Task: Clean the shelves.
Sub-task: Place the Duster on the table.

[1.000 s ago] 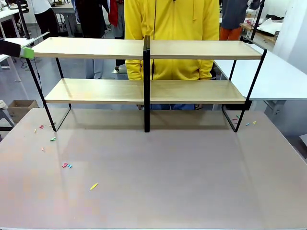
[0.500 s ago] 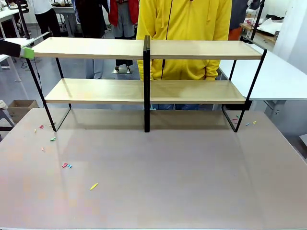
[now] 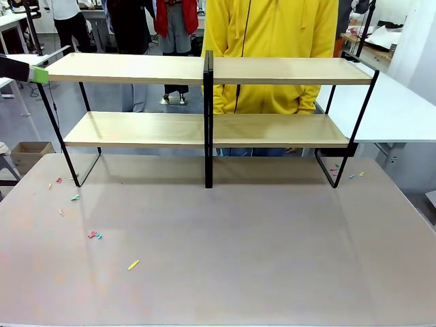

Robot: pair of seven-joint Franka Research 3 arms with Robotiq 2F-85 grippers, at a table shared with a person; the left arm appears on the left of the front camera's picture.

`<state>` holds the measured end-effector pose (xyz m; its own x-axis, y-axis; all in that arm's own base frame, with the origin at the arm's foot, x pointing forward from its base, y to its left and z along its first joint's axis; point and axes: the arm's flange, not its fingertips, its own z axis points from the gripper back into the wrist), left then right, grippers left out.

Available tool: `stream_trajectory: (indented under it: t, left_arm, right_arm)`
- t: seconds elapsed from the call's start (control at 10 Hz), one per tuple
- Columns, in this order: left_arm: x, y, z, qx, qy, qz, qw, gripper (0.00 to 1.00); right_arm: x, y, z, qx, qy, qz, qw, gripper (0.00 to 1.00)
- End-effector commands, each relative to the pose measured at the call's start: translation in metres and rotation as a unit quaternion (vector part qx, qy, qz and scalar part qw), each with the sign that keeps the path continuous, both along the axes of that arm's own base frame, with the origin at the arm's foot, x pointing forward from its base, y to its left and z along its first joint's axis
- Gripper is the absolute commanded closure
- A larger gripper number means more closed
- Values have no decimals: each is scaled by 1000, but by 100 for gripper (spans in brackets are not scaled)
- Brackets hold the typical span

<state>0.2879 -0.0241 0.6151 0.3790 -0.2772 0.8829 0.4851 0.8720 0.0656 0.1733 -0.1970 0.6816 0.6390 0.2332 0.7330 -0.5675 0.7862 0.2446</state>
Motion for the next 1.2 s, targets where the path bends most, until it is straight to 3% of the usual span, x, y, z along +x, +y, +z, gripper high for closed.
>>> stream_trajectory:
  t: [0.0, 0.1, 0.2, 0.3, 0.4, 0.5, 0.6, 0.7, 0.8, 0.9, 1.0, 1.1]
  left_arm:
    - [0, 0, 0, 0, 0, 0, 1000, 0]
    - [13, -23, -27, -37, 115, -80, 989, 0]
    - [26, -25, -79, -69, 244, -88, 963, 0]
    - [26, -12, -136, -97, 347, -69, 930, 0]
    - [12, 0, -188, -136, 430, -41, 892, 0]
    - [-4, 1, -218, -192, 467, -64, 861, 0]
    - [-20, -4, -235, -260, 453, -97, 847, 0]
    - [-27, 4, -246, -343, 405, -98, 842, 0]
    - [-26, 21, -252, -466, 348, -86, 809, 0]
    - [-18, 25, -251, -433, 363, -80, 821, 0]
    - [61, 24, -216, -329, 431, -107, 834, 0]
    - [61, 24, -216, -329, 431, -107, 834, 0]
  right_arm:
    - [6, 31, 8, -55, 18, 112, 992, 88]
    - [22, 96, -15, -87, 18, 244, 966, 88]
    - [36, 158, -61, -91, 53, 337, 936, 88]
    - [43, 208, -105, -91, 98, 401, 906, 88]
    - [47, 246, -147, -156, 154, 412, 885, 88]
    - [57, 261, -171, -146, 181, 419, 878, 88]
    - [70, 257, -185, -166, 202, 384, 886, 88]
    - [78, 246, -189, -164, 211, 377, 887, 88]
    - [84, 230, -189, -183, 217, 378, 881, 88]
    - [84, 210, -178, -270, 251, 291, 883, 88]
    - [72, 258, -208, -173, 235, 380, 878, 88]
    - [72, 258, -208, -173, 235, 380, 878, 88]
